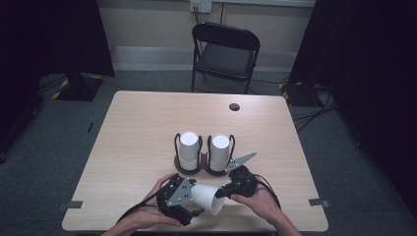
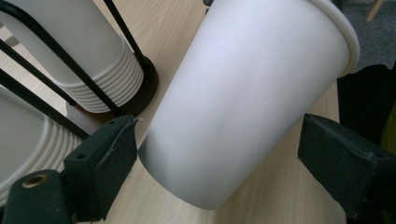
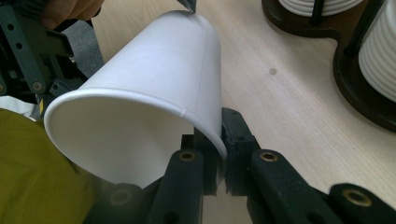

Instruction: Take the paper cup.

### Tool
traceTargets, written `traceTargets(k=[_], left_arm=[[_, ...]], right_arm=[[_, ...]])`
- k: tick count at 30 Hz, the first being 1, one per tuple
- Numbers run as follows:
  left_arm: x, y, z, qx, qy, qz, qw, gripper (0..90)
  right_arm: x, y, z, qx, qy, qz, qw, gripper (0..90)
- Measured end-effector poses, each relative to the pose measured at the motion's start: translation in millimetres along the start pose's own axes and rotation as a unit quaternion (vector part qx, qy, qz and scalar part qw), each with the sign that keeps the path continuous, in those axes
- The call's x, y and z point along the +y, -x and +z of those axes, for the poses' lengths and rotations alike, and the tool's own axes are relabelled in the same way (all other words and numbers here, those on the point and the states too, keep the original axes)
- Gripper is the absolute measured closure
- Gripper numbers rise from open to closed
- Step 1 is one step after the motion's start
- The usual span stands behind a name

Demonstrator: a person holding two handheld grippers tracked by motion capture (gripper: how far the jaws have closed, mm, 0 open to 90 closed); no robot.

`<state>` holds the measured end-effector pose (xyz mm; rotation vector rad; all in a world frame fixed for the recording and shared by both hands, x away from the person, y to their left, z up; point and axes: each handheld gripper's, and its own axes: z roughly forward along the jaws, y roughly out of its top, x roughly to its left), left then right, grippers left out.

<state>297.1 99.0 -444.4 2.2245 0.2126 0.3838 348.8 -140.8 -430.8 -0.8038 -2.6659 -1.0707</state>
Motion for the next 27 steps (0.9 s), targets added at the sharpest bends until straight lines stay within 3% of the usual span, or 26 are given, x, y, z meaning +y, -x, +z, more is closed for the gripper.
traceTargets(k=[4,11,18,20,25,27], left_arm=[[0.2,-1.9,1.3,-0.005,0.000,-0.010,0.9999,11.8],[7.4,2.8,3.3,-0.012,0.002,0.021,0.9997,14.5],[9.4,5.6,5.9,-0.011,0.014,0.026,0.9995,13.1],[7.7,4.7,5.6,-0.015,0.015,0.017,0.9996,13.3],[6.0,3.4,4.5,-0.005,0.027,0.022,0.9994,14.9],[7.1,4.9,4.9,0.001,0.026,0.032,0.9991,15.0]], right_arm=[[0.3,1.9,-0.3,0.002,0.000,0.004,1.0000,86.3],[3.3,1.0,0.1,0.001,0.004,0.004,1.0000,86.9],[8.6,0.0,2.4,0.007,0.006,0.008,0.9999,87.2],[9.3,0.2,3.2,0.010,0.006,0.009,0.9999,87.3],[14.6,0.2,6.6,0.015,0.018,0.017,0.9996,87.7],[17.3,-1.7,9.1,0.017,0.017,0.021,0.9995,87.7]])
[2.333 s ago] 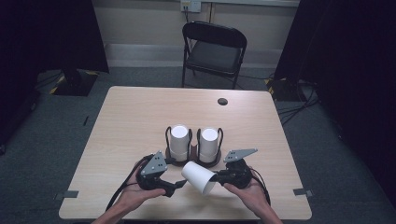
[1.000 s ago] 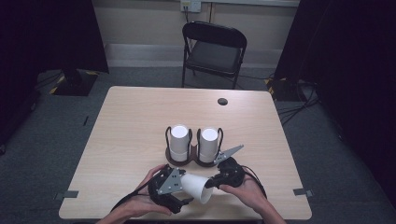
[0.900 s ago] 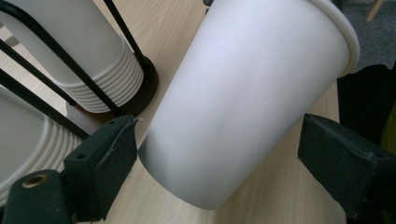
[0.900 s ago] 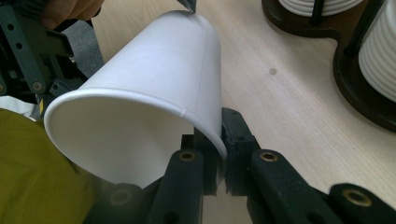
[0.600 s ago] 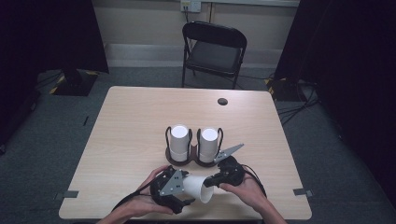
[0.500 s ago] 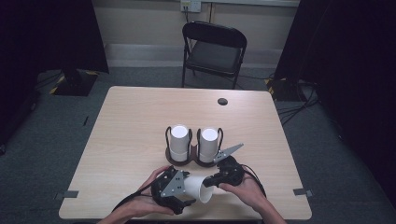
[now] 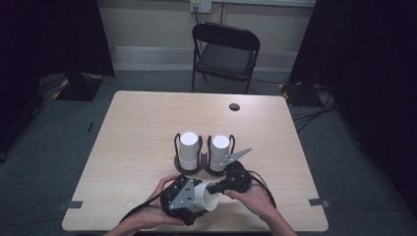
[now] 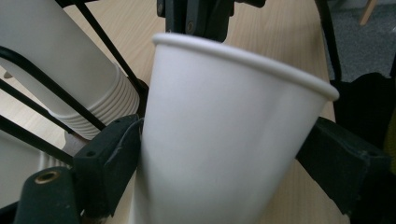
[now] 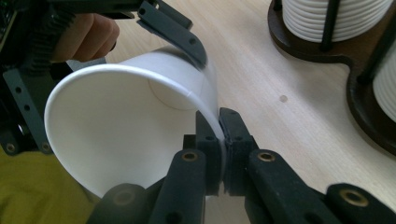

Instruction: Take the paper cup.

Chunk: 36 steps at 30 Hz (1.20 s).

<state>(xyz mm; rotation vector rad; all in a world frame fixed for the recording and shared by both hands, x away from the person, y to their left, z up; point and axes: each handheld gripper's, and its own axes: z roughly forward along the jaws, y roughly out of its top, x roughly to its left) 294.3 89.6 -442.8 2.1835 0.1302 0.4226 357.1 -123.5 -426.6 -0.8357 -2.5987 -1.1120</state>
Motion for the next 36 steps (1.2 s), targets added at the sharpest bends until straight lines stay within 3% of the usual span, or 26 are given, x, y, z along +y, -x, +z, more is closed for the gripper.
traceTargets(k=[7,12,15,22,26,36], left_arm=[[1.8,-0.4,-0.2,0.004,0.017,0.001,0.9998,16.1],[2.6,-0.2,0.9,0.002,0.020,0.003,0.9998,15.6],[2.6,-0.7,2.0,0.007,0.026,0.004,0.9996,17.3],[2.2,-0.8,3.2,0.010,0.023,0.007,0.9997,19.8],[0.7,-0.8,5.5,0.009,0.021,0.013,0.9996,20.6],[-1.6,-8.5,2.5,0.013,0.031,-0.012,0.9993,22.7]], right_arm=[[6.1,0.8,6.4,0.003,-0.005,0.019,0.9998,87.8],[7.4,-0.7,8.2,0.001,-0.007,0.020,0.9998,87.8],[7.5,0.1,7.5,0.002,-0.001,0.034,0.9994,87.8],[8.7,0.3,9.9,0.009,0.003,0.048,0.9988,87.9],[7.2,-0.6,10.5,-0.003,-0.002,0.045,0.9990,87.6],[5.2,-0.8,9.0,-0.012,0.013,0.045,0.9988,79.1]])
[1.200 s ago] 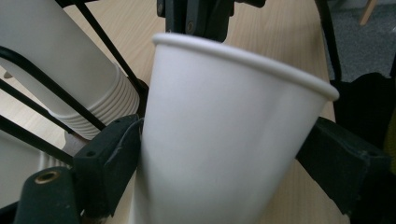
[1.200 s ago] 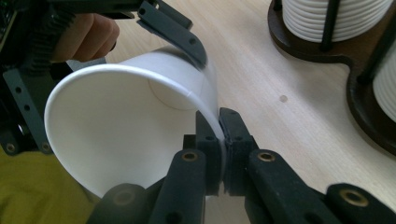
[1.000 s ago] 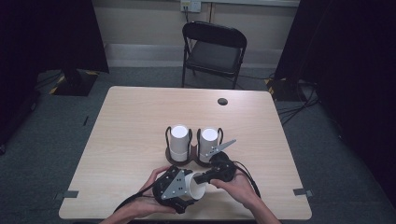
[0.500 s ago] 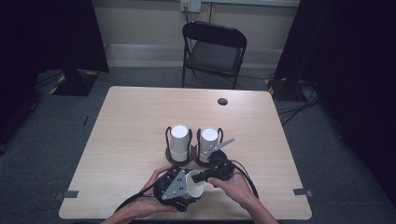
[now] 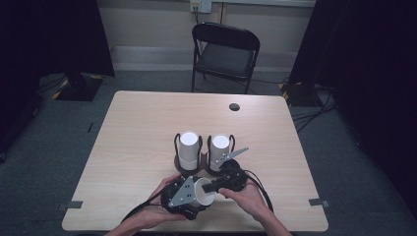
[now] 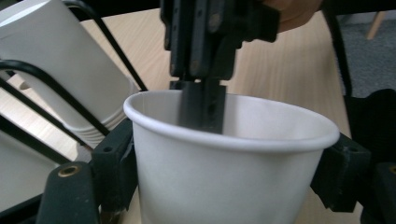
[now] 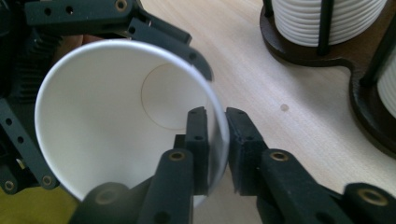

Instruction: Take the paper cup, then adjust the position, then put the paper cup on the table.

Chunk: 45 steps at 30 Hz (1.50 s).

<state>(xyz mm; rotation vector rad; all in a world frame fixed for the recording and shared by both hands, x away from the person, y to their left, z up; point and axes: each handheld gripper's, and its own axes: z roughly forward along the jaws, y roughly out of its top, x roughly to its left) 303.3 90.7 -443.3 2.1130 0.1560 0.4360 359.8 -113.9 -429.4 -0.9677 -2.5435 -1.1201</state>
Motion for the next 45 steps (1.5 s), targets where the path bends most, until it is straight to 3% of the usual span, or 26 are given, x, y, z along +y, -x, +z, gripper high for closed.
traceTargets(k=[6,15,19,25,27,30,38,40,42,45], left_arm=[[-4.2,-5.1,0.2,0.009,0.005,-0.020,0.9998,22.7],[-12.1,-13.1,-3.9,0.020,0.015,-0.062,0.9977,22.8],[-17.6,-16.4,-6.3,0.032,0.034,-0.093,0.9946,22.8],[-20.6,-19.2,-9.0,0.038,0.047,-0.116,0.9914,22.9],[-21.8,-20.8,-10.7,0.046,0.049,-0.120,0.9905,22.9],[-24.4,-23.4,-15.3,0.054,0.052,-0.127,0.9890,22.9],[-28.7,-28.9,-27.7,0.063,0.064,-0.148,0.9849,22.9],[-30.9,-33.4,-33.8,0.069,0.070,-0.158,0.9825,22.9],[-31.3,-35.1,-36.1,0.070,0.071,-0.162,0.9817,22.9],[-32.2,-41.1,-44.0,0.080,0.085,-0.175,0.9777,22.9]], right_arm=[[-2.9,1.4,-4.6,-0.015,0.022,0.002,0.9996,70.1],[-3.2,3.5,-10.8,-0.018,0.047,0.005,0.9988,66.3],[-2.1,4.7,-13.8,-0.015,0.067,0.007,0.9976,63.7],[-2.6,5.5,-19.5,-0.012,0.092,0.011,0.9957,58.9],[-3.4,5.3,-22.0,-0.020,0.101,0.009,0.9946,56.4],[-8.1,5.4,-27.1,-0.051,0.129,0.005,0.9903,51.7],[-15.0,11.4,-34.3,-0.071,0.151,0.007,0.9860,47.3],[-17.0,14.2,-37.6,-0.078,0.158,0.011,0.9843,46.9],[-17.7,15.2,-38.4,-0.079,0.159,0.013,0.9841,46.9],[-19.3,18.5,-39.0,-0.089,0.160,0.015,0.9830,45.6]])
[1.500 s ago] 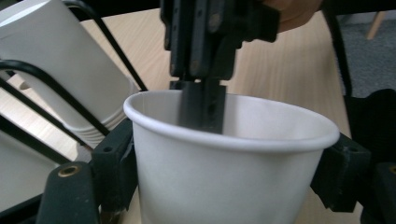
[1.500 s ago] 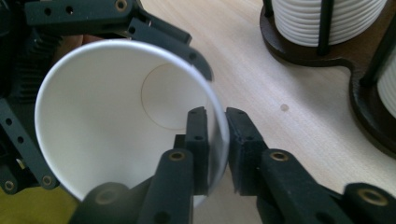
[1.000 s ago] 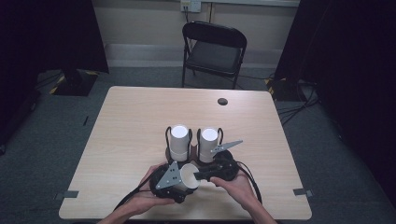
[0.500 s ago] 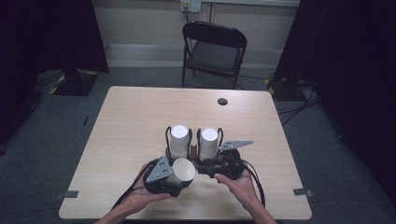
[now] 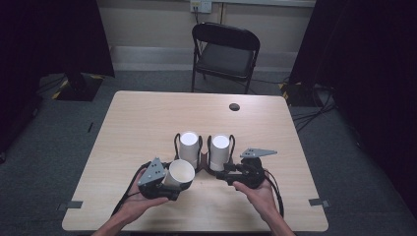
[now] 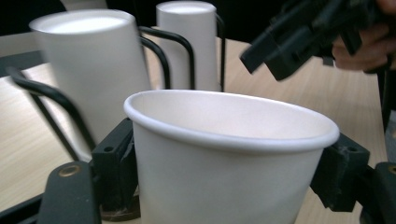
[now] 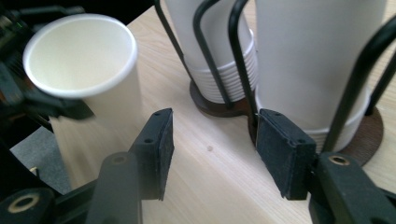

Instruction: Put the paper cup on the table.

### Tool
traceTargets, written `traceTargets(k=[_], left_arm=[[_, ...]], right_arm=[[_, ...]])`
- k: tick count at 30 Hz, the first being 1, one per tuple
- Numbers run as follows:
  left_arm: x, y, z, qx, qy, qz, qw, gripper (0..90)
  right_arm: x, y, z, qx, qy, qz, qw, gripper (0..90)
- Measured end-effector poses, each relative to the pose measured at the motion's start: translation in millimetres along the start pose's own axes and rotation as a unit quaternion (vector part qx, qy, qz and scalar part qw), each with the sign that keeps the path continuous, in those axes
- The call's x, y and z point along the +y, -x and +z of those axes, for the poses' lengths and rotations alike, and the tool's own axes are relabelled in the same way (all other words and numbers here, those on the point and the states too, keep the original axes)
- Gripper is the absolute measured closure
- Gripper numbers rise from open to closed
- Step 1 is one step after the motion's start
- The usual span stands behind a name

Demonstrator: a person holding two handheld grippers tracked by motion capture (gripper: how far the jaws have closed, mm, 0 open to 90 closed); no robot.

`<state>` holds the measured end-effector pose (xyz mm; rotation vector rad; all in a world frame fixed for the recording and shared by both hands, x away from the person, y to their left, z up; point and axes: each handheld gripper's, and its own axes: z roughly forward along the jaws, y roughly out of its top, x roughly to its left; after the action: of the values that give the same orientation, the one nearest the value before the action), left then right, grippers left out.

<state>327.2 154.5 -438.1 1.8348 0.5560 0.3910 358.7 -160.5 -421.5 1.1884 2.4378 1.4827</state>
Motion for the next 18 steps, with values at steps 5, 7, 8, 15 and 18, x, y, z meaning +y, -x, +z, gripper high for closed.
traceTargets(k=[5,7,8,15,18], left_arm=[[0.2,-19.2,-16.1,0.030,0.017,-0.020,0.9992,22.8],[-0.1,-21.7,-18.0,0.035,0.019,-0.023,0.9990,22.9],[-0.2,-24.3,-19.8,0.040,0.020,-0.025,0.9987,22.8],[6.0,-38.6,-28.6,0.076,0.034,-0.047,0.9954,22.7],[6.4,-42.9,-30.7,0.085,0.035,-0.055,0.9943,22.8]], right_arm=[[1.0,3.5,-1.3,-0.014,0.010,0.005,0.9998,45.9],[0.9,3.9,-1.2,-0.019,0.013,0.003,0.9997,45.8],[0.9,3.9,-0.8,-0.022,0.014,0.001,0.9997,45.7],[-0.9,3.5,1.6,-0.023,0.011,-0.007,0.9997,44.8],[-2.4,4.6,-0.3,-0.027,0.012,-0.005,0.9995,44.0]])
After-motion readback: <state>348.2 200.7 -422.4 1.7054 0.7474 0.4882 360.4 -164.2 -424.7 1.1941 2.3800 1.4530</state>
